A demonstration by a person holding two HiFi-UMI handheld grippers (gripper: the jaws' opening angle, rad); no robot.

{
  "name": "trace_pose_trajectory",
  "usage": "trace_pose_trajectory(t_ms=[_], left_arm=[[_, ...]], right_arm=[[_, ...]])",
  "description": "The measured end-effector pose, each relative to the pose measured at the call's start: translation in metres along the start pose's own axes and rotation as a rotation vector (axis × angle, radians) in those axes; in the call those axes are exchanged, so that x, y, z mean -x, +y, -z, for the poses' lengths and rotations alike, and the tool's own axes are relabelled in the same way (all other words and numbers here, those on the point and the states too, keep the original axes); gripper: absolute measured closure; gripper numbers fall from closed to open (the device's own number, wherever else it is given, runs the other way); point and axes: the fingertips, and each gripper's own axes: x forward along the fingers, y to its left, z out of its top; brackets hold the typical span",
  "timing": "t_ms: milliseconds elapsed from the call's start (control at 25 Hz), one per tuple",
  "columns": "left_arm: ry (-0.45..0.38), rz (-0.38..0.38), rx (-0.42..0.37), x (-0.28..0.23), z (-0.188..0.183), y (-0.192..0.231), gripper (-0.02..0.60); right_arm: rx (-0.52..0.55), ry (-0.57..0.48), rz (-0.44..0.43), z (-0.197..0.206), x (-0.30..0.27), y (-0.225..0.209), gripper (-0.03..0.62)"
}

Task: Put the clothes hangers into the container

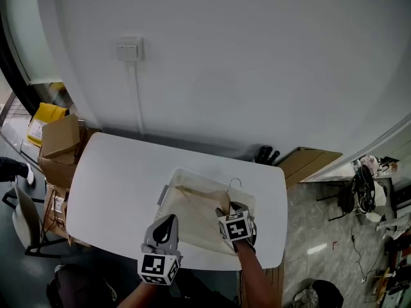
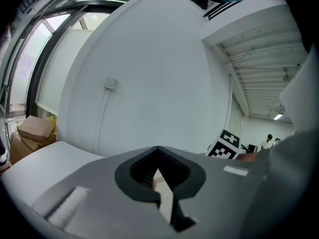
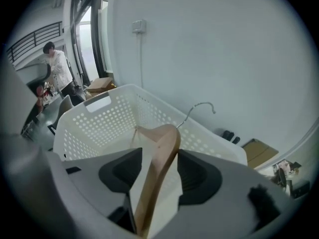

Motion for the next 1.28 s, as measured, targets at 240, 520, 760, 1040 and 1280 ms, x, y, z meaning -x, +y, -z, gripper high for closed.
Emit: trace_pose_trajectory(t_ms=[240,520,760,1040,1280], left_arm=[[0.002,0.012,-0.004,0.0,0.002,-0.004,0.578],[-0.001,0.02,-0.015,0.004,0.0,-0.008,0.578],[-0.002,0.023,-0.019,0.011,0.0,-0.008,0.578],[-0.014,0.03,-0.03,0.023,-0.006,-0.015,0.578],[-0.024,0.032,-0.031,0.039,-0.011,-0.02,0.578]], right_arm=[[-0.013,-0.01,0.013,0.003,0.007,-0.002,0.364],[0.019,-0.053,0.05,-0.003,0.022,-0.003,0.364],[0.089,-0.118,0.089,-0.013,0.046,0.007,0.365],[0.084,-0.2,0.136,-0.014,0.065,0.02,0.54],[0.041,-0.202,0.14,-0.001,0.074,0.028,0.565]])
